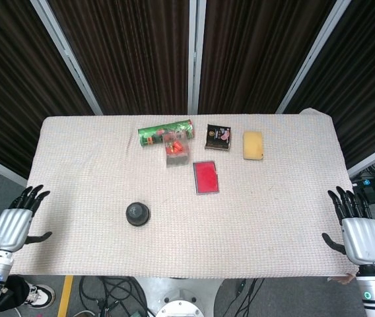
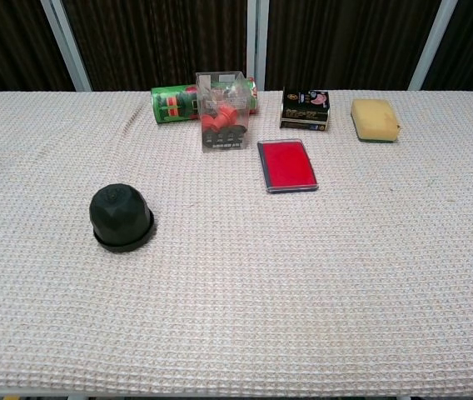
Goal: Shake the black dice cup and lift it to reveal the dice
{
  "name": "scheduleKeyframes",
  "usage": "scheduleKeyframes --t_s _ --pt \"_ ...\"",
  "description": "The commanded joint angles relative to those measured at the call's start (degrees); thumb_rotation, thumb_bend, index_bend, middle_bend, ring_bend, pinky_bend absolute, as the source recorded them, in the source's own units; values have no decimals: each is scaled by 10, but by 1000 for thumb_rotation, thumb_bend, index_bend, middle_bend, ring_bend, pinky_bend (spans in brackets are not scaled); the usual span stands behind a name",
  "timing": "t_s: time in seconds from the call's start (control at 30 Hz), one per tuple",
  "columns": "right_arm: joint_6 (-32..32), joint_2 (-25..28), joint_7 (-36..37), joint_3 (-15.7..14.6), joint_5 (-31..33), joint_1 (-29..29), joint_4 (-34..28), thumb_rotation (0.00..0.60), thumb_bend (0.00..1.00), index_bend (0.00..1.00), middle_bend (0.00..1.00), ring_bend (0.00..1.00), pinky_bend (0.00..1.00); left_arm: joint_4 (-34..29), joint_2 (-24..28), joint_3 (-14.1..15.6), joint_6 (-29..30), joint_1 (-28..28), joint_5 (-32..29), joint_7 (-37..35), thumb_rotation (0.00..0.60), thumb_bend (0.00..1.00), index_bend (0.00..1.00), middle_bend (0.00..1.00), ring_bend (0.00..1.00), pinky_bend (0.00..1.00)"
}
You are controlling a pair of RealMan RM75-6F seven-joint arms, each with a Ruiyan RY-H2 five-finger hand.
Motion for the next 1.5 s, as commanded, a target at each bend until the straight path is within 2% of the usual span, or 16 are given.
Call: scheduleKeyframes --t_s 0.03,0.3,0.5,0.9,1.5 --pt "-3 1 -5 -4 -6 1 -2 600 96 0 1 0 0 0 -11 4 -11 -8 7 -5 600 0 110 40 0 199" --pt "-1 -2 -21 -2 -16 6 -3 600 96 0 5 0 0 26 -62 8 -74 -54 24 -47 600 0 110 62 0 201" --pt "-1 -6 -23 -2 -13 6 0 600 97 0 9 0 0 47 -95 3 -119 -95 31 -45 600 0 111 63 0 226" --pt "-1 -8 -15 0 -10 7 8 600 97 0 5 0 0 115 -169 -4 -153 -141 29 -52 600 0 110 104 32 226" --pt "-14 -16 3 2 7 11 30 600 97 0 5 0 0 117 -216 -15 -215 -191 -13 -30 600 0 110 144 31 226"
